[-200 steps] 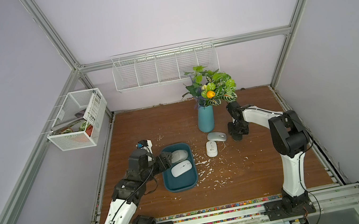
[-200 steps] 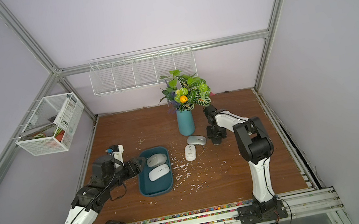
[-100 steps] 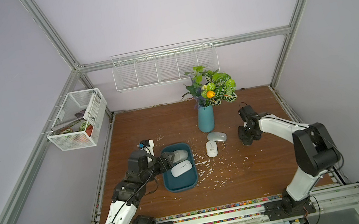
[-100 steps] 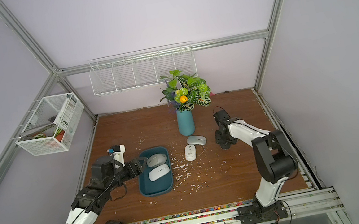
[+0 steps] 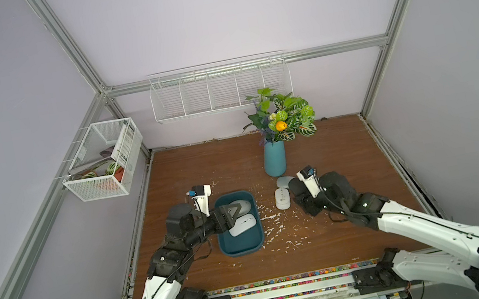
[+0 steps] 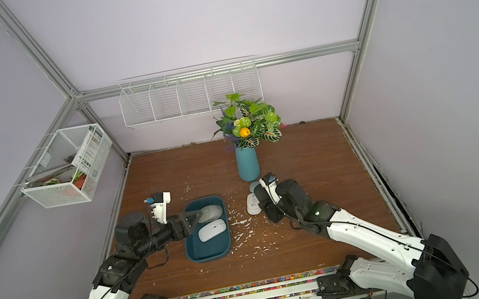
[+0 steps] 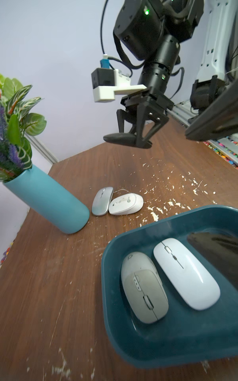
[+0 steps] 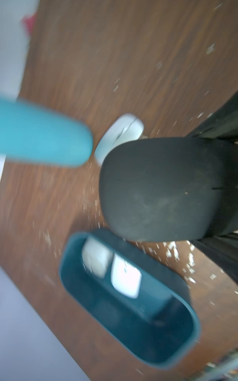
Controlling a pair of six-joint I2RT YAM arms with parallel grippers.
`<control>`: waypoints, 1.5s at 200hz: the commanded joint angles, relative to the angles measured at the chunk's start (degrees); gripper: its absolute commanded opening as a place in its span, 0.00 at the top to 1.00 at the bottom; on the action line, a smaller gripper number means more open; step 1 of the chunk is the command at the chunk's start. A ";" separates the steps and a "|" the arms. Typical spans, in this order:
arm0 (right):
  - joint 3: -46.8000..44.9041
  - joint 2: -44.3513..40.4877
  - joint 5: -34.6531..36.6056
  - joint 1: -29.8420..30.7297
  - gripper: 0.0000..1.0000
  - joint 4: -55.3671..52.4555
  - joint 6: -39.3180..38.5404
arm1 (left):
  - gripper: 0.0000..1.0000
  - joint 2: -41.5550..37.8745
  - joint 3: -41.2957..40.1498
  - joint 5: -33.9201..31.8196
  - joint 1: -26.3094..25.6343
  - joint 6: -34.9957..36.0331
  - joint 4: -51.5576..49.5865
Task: Put the mouse in the storage box
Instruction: Pick up the mouse from the center of the board.
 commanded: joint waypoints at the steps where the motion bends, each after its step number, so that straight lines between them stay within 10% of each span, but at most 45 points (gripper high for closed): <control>1: -3.59 -0.30 -3.45 7.37 0.53 9.95 -11.03 | 0.25 0.06 -1.08 6.78 0.29 -0.51 3.45; 40: -4.30 1.65 -6.08 17.54 0.49 10.15 -21.47 | 0.26 2.64 -1.70 10.20 -0.01 -1.34 5.12; 300: -7.34 -0.04 -6.20 18.09 0.48 13.92 -22.06 | 0.47 22.83 -3.72 7.24 -25.69 -10.10 19.10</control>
